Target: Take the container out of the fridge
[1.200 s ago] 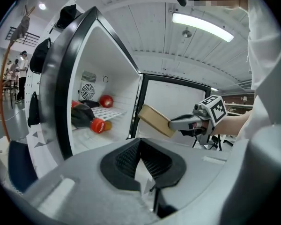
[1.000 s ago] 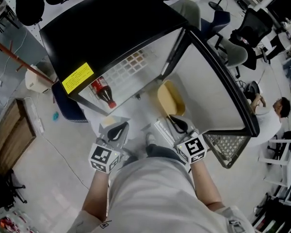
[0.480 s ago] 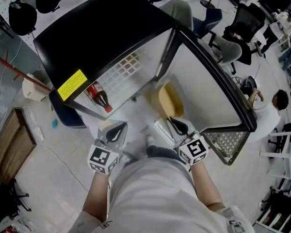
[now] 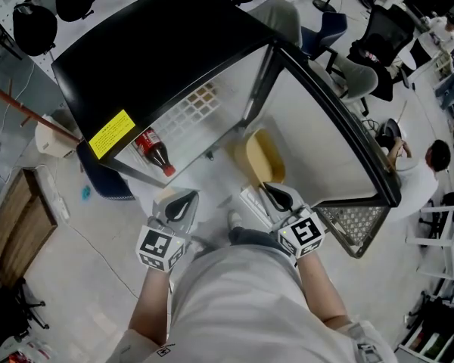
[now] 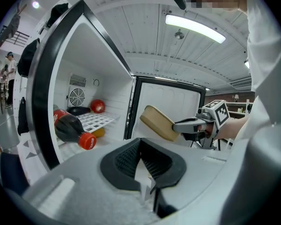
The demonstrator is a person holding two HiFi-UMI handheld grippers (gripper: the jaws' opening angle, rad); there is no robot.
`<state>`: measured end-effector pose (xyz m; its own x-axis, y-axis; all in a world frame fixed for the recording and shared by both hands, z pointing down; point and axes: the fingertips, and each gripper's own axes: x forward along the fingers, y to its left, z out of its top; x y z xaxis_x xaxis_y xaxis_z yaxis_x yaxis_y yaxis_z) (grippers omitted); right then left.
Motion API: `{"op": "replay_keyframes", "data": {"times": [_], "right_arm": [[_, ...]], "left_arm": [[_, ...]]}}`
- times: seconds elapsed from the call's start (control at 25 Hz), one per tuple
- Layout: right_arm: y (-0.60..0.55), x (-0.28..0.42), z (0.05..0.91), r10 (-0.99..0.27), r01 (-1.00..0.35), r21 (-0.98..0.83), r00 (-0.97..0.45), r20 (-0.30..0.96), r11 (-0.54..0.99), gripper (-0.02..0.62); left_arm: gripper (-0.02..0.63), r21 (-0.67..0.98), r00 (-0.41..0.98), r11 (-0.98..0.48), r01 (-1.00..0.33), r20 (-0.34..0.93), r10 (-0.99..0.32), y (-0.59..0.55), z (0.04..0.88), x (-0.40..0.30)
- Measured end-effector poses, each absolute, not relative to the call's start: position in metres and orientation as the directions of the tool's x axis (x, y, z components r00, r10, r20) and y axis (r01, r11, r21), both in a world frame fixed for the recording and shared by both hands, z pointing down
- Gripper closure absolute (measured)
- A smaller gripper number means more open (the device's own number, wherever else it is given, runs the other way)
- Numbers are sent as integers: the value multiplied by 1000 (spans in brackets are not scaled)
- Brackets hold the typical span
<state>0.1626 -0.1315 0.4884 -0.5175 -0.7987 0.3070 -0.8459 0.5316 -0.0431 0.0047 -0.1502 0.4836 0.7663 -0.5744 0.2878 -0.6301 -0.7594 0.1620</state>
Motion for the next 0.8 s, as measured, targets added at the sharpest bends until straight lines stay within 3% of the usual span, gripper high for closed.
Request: {"op": "replay_keyframes", "data": {"times": [0.8], "right_arm": [[-135,162,493,-796,-844,-38,-519,313,535,574]], "left_arm": [[597,154,752,-749,-645,304,-585,-152,487,0]]}}
